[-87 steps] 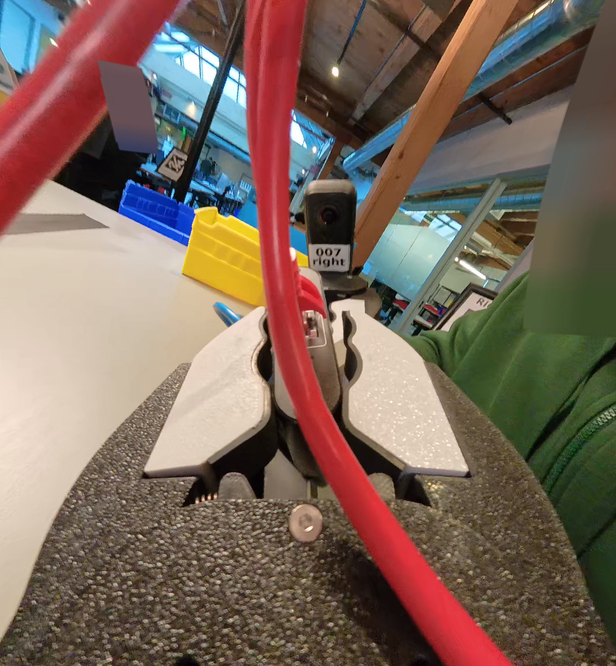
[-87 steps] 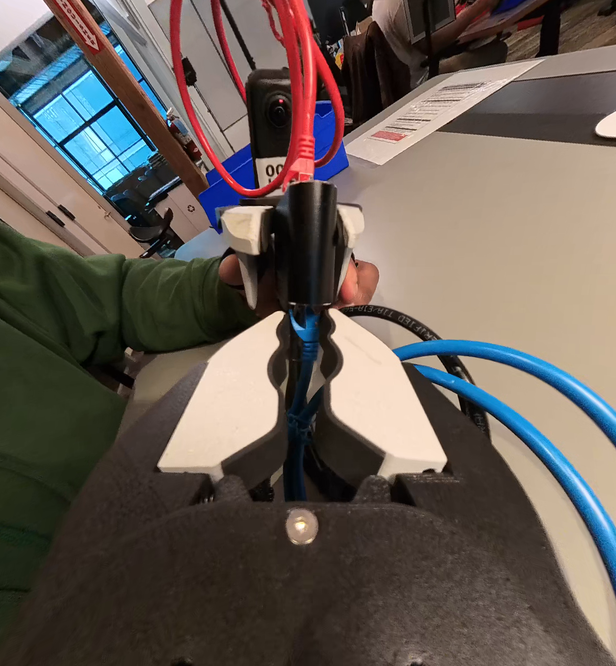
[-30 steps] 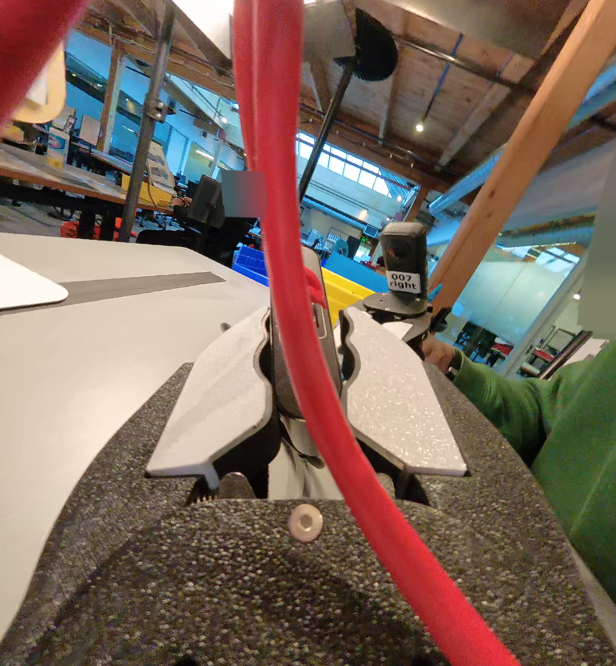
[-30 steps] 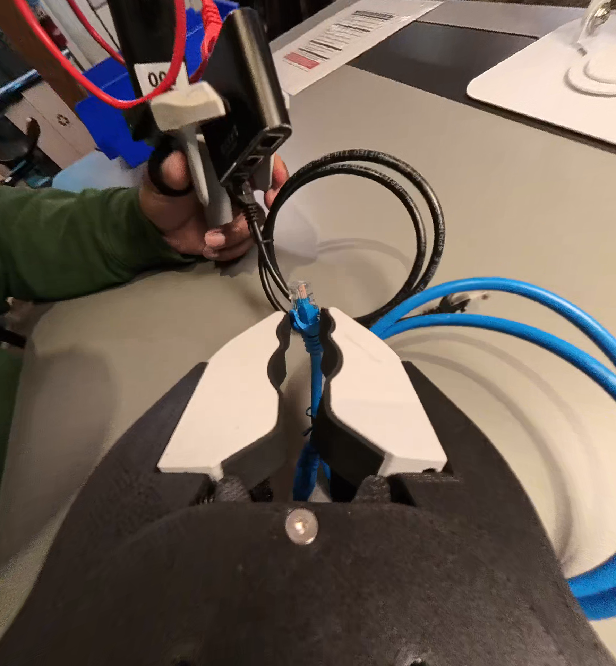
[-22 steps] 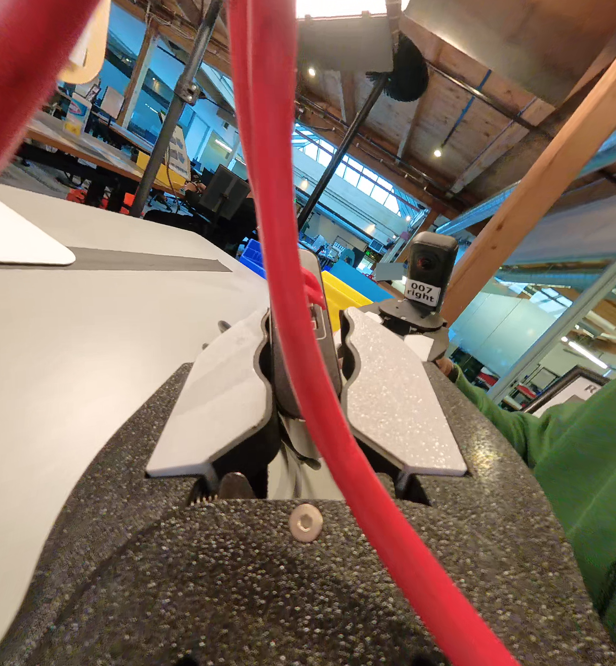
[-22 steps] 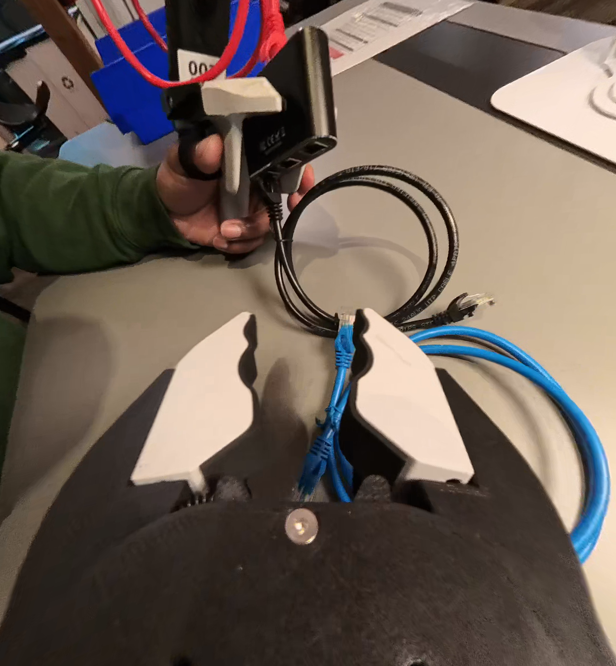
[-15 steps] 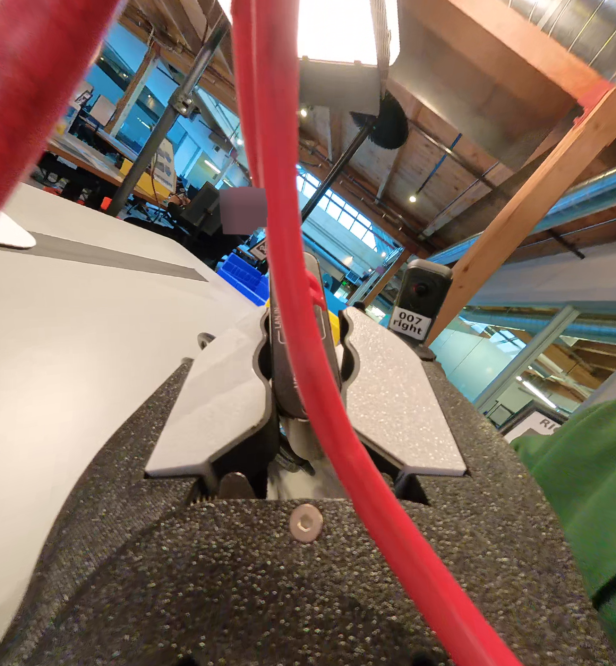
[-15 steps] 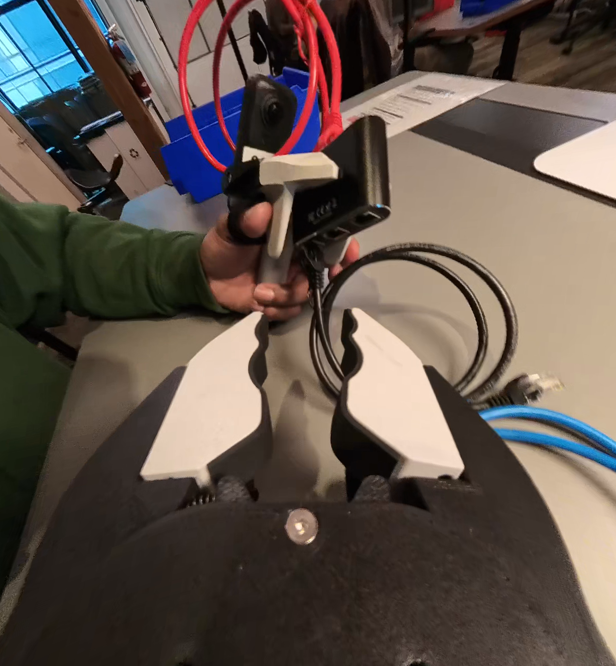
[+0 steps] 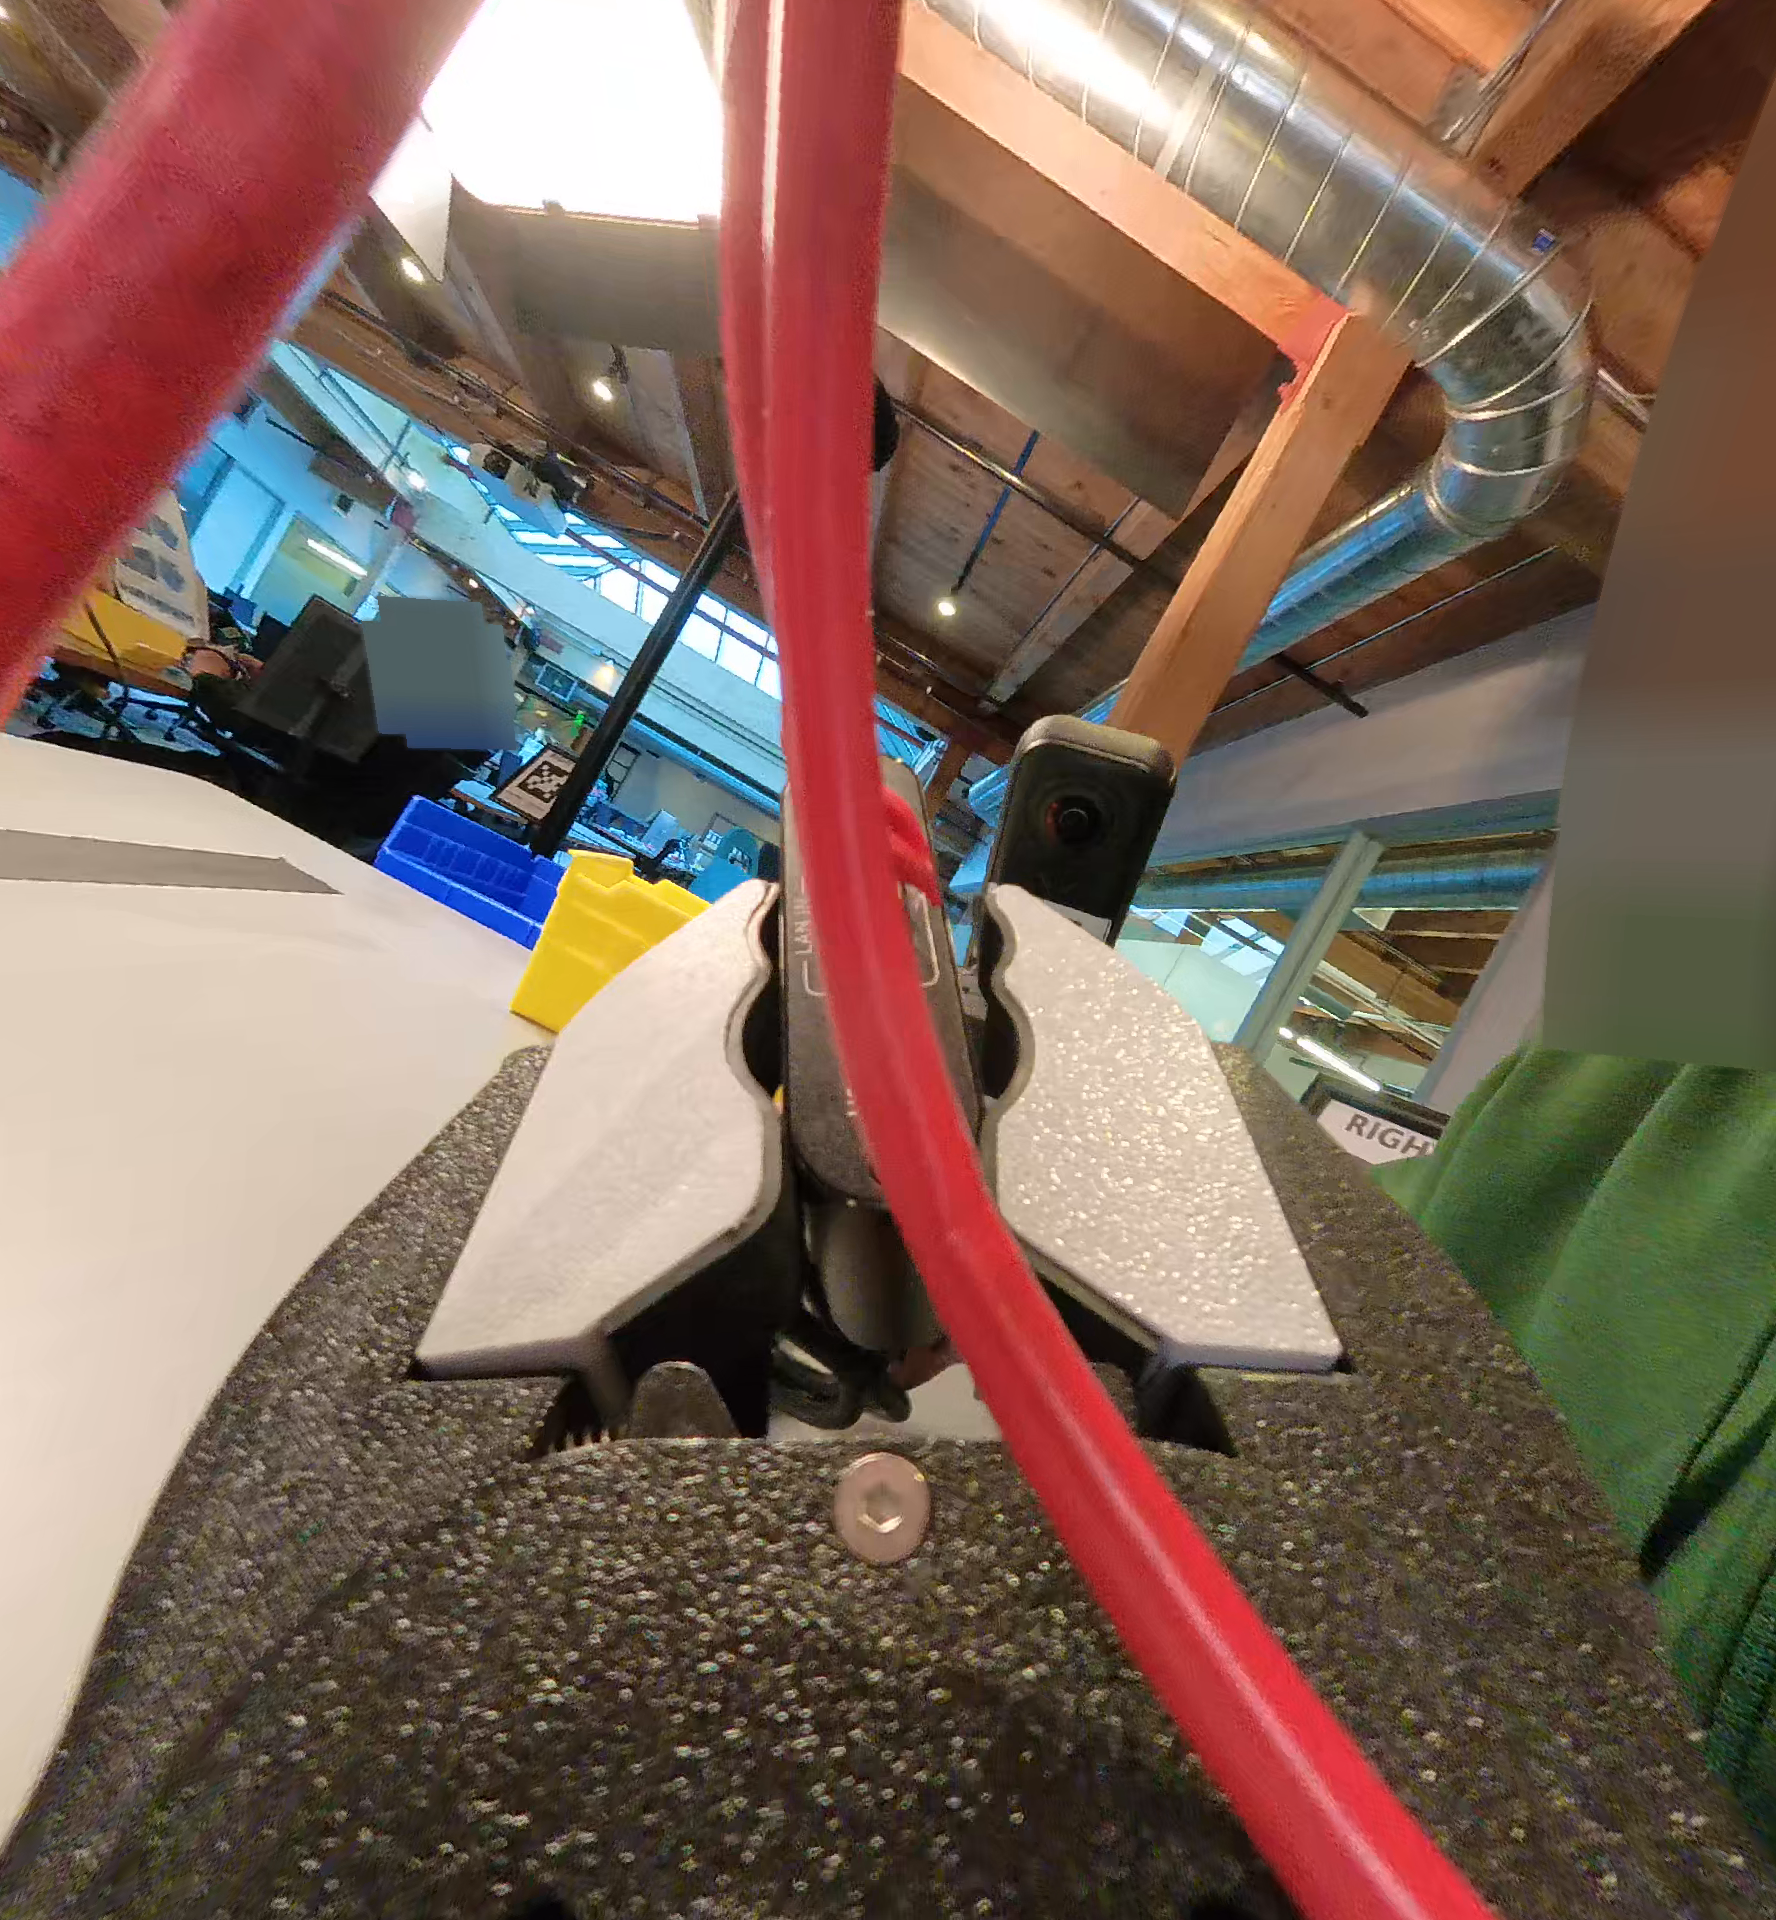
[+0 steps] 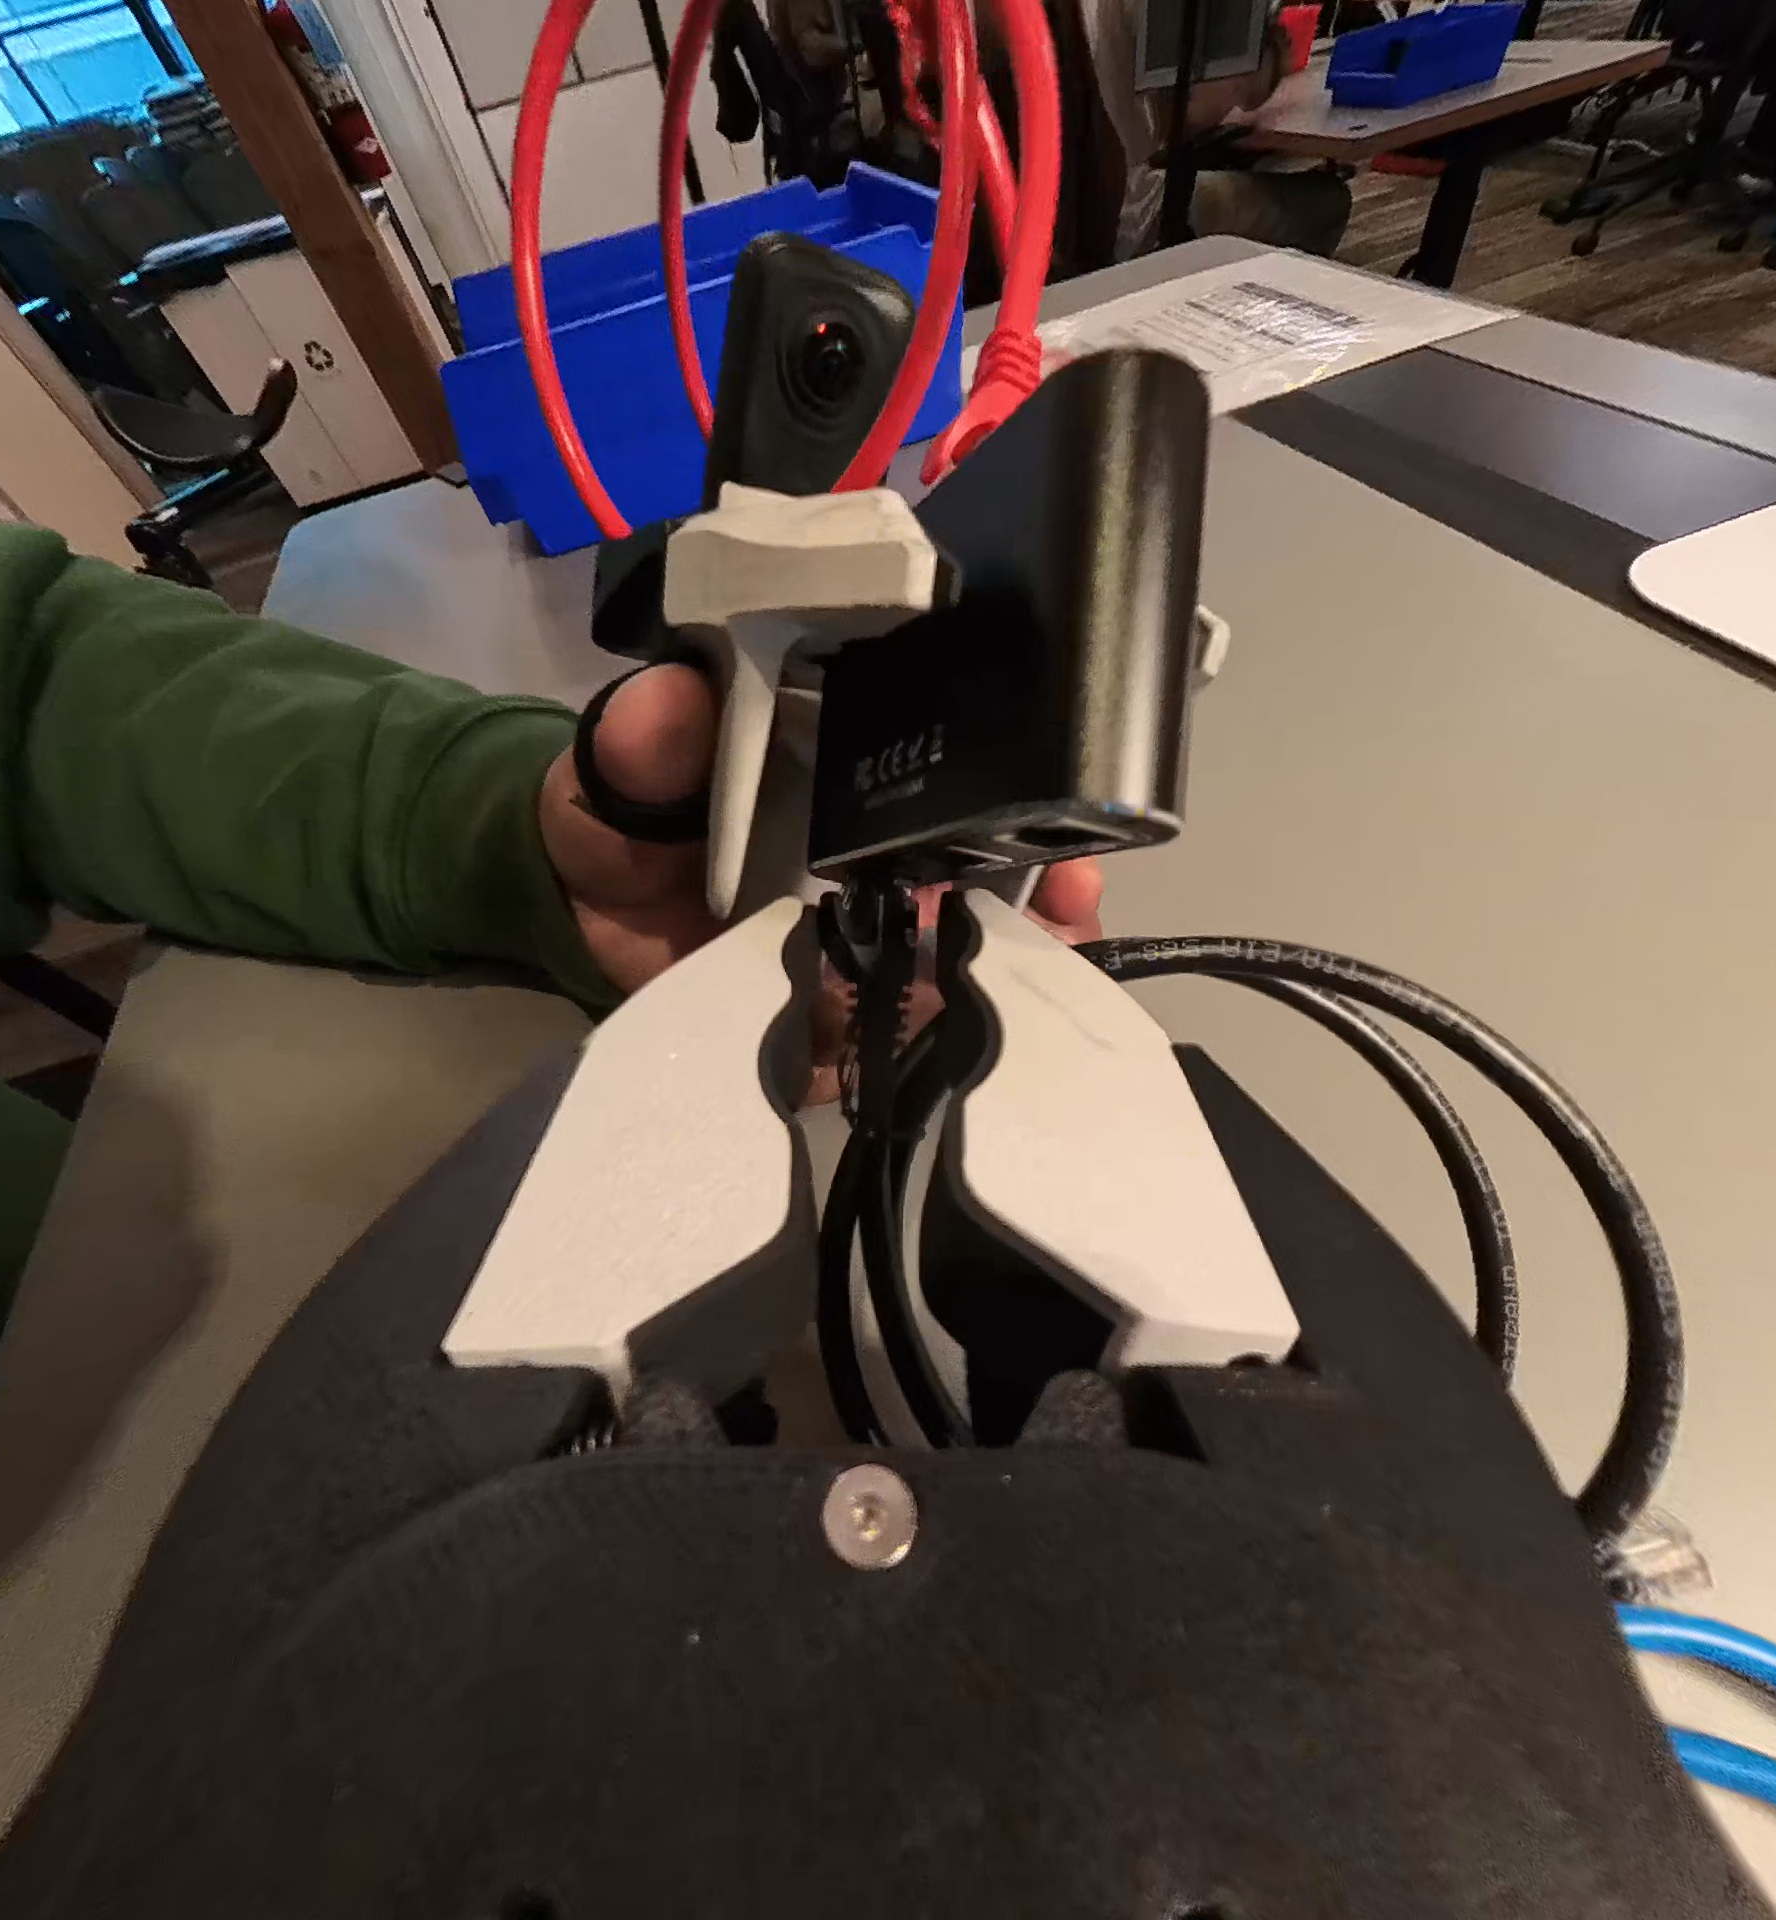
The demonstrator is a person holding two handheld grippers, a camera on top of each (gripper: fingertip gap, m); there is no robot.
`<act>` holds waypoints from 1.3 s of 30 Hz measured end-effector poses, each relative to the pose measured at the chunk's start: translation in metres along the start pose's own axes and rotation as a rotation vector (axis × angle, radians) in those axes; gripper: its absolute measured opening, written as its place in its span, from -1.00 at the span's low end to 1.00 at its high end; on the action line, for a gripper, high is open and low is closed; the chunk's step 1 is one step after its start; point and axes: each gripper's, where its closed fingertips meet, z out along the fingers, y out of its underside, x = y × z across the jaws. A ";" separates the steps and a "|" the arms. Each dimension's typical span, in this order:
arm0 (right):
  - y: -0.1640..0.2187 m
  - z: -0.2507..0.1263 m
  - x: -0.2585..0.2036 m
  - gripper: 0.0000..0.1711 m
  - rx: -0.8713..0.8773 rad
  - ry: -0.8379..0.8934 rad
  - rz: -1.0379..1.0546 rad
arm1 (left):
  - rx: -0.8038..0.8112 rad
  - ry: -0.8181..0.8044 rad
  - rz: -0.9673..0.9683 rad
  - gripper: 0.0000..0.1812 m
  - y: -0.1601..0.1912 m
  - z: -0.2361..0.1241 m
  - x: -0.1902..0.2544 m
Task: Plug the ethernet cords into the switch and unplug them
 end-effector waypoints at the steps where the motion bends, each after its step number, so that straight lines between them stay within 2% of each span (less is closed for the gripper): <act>1: 0.002 0.001 -0.002 -0.79 -0.009 -0.015 0.000 | -0.011 0.003 -0.005 -0.62 0.001 0.000 0.000; 7: 0.014 -0.001 0.001 -0.80 -0.048 -0.018 -0.015 | -0.175 -0.045 0.049 -0.65 0.013 -0.002 -0.004; 9: 0.014 -0.005 0.002 -0.80 -0.039 -0.036 -0.005 | -0.167 -0.074 0.045 -0.71 0.012 -0.007 -0.005; 14: 0.016 -0.006 -0.004 -0.80 -0.040 -0.098 0.016 | -0.131 -0.125 0.060 -0.70 0.013 -0.011 0.000; 25: 0.014 -0.011 -0.009 -0.80 0.007 -0.199 0.138 | -0.156 -0.086 0.101 -0.70 0.017 -0.008 0.006; 37: 0.015 -0.014 0.012 -0.83 -0.003 -0.036 0.194 | -0.224 -0.148 0.190 -0.69 0.021 -0.006 -0.003; 39: 0.015 -0.014 0.015 -0.83 -0.005 0.007 0.202 | -0.233 -0.158 0.206 -0.64 0.021 -0.006 -0.004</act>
